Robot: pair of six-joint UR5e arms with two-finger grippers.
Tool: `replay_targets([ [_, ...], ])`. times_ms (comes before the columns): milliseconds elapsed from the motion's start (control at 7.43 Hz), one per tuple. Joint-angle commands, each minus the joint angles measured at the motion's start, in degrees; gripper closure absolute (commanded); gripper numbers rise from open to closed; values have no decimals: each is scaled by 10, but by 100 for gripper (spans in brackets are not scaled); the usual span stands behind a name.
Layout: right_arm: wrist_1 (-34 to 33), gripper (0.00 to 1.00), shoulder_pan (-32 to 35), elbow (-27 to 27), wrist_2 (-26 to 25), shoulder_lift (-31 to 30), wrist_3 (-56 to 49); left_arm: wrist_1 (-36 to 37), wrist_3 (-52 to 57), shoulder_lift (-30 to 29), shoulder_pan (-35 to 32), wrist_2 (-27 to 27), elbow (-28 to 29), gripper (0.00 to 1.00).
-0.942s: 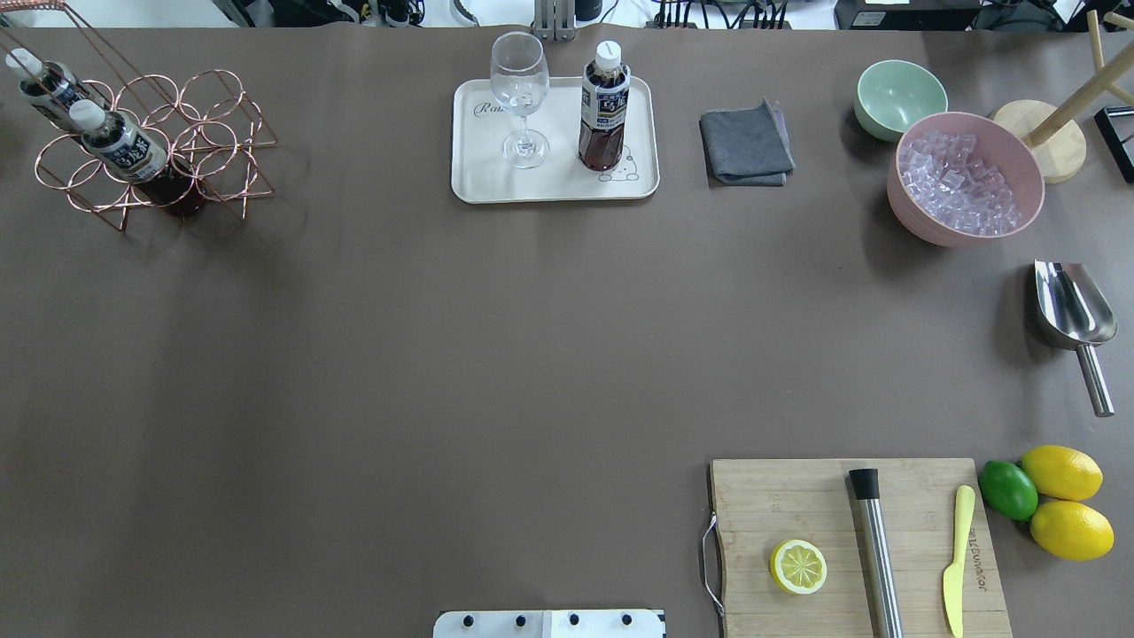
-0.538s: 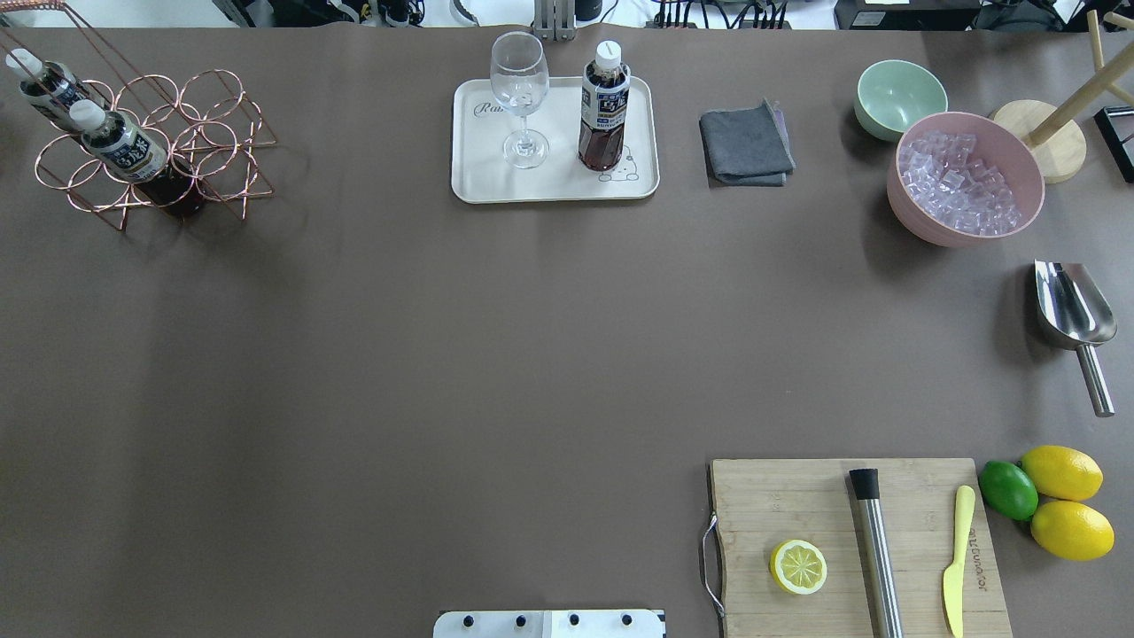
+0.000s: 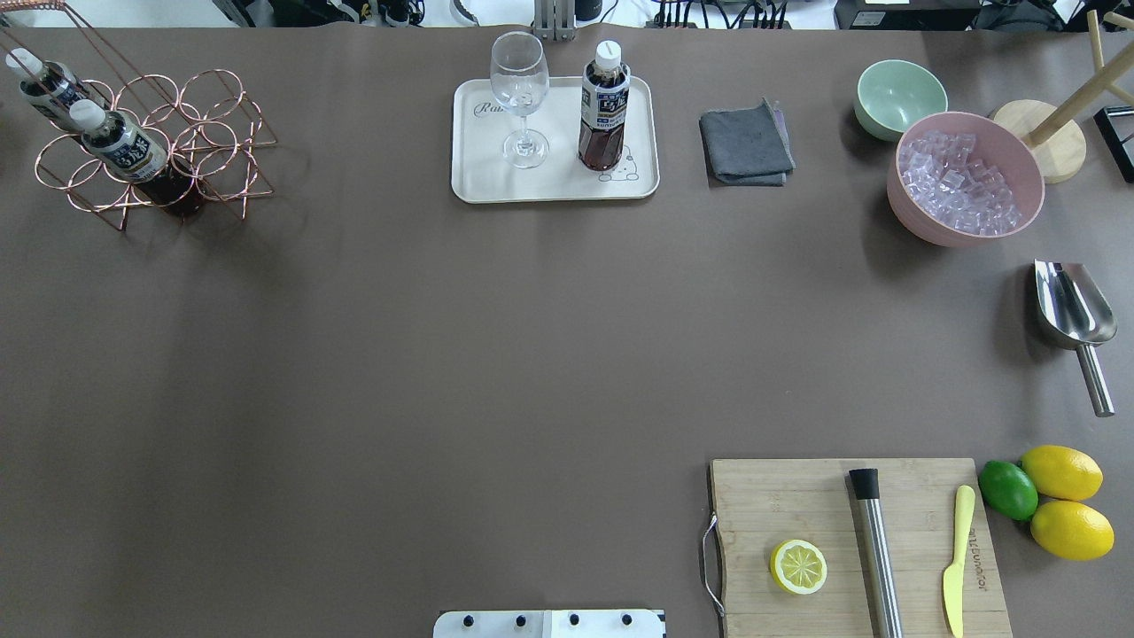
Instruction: Take tea from basket to plate
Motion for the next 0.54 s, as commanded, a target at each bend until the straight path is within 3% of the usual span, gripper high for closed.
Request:
replay_targets([
  [0, 18, 0, 27, -39, -1, -7, -78, 5, -28, 8, 22, 2, -20, 1],
  [404, 54, 0, 72, -106, 4, -8, -168, 5, -26, 10, 25, 2, -18, 1],
])
